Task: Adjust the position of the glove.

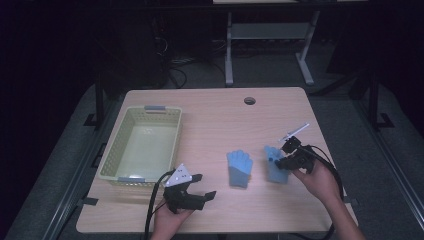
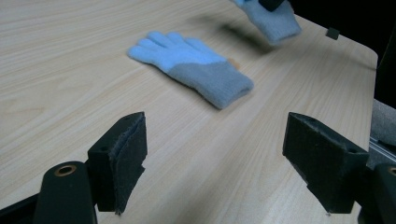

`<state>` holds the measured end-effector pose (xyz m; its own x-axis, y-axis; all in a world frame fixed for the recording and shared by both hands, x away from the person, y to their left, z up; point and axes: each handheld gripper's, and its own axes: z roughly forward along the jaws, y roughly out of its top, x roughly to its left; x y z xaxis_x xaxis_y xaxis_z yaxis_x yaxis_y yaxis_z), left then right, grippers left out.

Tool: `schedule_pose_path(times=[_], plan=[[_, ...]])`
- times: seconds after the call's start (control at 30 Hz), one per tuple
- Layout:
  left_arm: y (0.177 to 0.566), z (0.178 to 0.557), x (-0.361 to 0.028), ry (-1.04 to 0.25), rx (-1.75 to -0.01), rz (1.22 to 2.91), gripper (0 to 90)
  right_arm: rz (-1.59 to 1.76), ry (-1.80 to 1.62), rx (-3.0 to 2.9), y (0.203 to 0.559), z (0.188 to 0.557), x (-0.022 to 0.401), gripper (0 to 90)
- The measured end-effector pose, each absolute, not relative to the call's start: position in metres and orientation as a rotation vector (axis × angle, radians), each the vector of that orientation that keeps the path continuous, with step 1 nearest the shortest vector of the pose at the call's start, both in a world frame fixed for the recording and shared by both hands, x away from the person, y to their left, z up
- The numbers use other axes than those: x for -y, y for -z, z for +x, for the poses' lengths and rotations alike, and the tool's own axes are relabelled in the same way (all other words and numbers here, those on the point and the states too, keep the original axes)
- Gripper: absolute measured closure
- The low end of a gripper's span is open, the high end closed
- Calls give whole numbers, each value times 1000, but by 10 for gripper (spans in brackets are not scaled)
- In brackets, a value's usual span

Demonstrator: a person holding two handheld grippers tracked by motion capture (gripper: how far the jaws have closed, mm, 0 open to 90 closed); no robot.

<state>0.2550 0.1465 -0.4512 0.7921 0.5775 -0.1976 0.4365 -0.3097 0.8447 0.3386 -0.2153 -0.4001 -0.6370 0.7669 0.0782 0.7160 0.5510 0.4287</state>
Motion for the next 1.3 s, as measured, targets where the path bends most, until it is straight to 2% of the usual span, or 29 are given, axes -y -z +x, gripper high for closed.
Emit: schedule_pose_path(times=[0.6,1.3], plan=[[448,255,-149,-178,-761,1943,216,1122,-731,-2747,387,349,147,814],[448,255,-150,-181,-756,1936,216,1084,-722,-2809,402,352,110,804]])
